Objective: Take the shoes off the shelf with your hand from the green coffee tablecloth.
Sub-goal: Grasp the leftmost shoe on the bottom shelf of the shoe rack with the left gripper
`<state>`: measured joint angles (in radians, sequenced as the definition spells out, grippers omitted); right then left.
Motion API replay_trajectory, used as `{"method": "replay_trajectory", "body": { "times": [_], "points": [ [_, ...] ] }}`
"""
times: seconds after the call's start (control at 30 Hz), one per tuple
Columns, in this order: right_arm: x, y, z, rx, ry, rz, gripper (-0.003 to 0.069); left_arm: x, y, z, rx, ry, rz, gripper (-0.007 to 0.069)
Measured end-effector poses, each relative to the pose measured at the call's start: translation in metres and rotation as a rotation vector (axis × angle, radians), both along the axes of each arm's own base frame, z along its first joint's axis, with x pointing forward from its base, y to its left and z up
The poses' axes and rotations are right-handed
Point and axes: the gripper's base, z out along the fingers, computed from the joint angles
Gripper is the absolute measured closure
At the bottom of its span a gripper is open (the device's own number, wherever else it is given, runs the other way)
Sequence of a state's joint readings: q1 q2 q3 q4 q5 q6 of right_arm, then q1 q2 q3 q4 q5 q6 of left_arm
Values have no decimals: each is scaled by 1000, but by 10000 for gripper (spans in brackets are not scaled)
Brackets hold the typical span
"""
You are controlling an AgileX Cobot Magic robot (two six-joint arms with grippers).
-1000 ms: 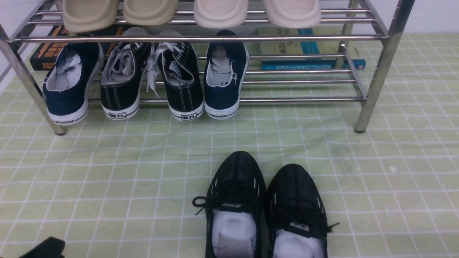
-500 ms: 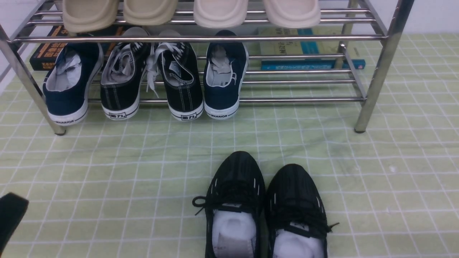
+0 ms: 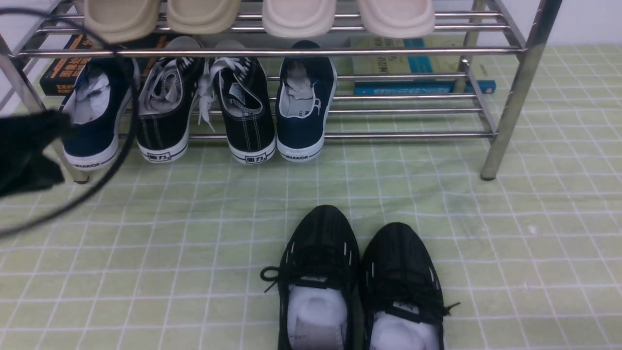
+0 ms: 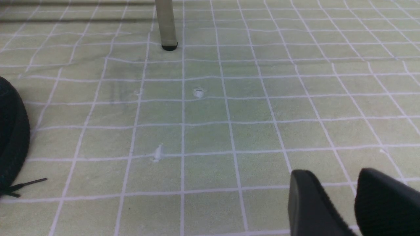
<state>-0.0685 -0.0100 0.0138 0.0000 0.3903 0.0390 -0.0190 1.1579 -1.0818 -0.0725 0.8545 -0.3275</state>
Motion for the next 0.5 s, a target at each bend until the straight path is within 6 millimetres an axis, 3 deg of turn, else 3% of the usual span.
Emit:
{"method": "replay_trajectory", "body": {
  "times": [0.07, 0.1, 0.13, 0.2, 0.23, 0.3, 0.5],
  "points": [
    [0, 0, 0, 0, 0, 0, 422, 24, 1, -1, 17, 20, -2, 439],
    [0, 0, 0, 0, 0, 0, 422, 26, 1, -1, 17, 22, -2, 431],
    [0, 0, 0, 0, 0, 0, 422, 48, 0, -5, 21, 43, -2, 370],
    [0, 0, 0, 0, 0, 0, 422, 71, 0, -7, 24, 41, -4, 292],
    [0, 0, 0, 0, 0, 0, 422, 73, 0, -9, 24, 49, -4, 292],
    [0, 0, 0, 0, 0, 0, 422, 100, 0, -15, 32, 45, -5, 211],
    [0, 0, 0, 0, 0, 0, 422, 137, -5, -31, 55, 2, -34, 166]
  ]
}}
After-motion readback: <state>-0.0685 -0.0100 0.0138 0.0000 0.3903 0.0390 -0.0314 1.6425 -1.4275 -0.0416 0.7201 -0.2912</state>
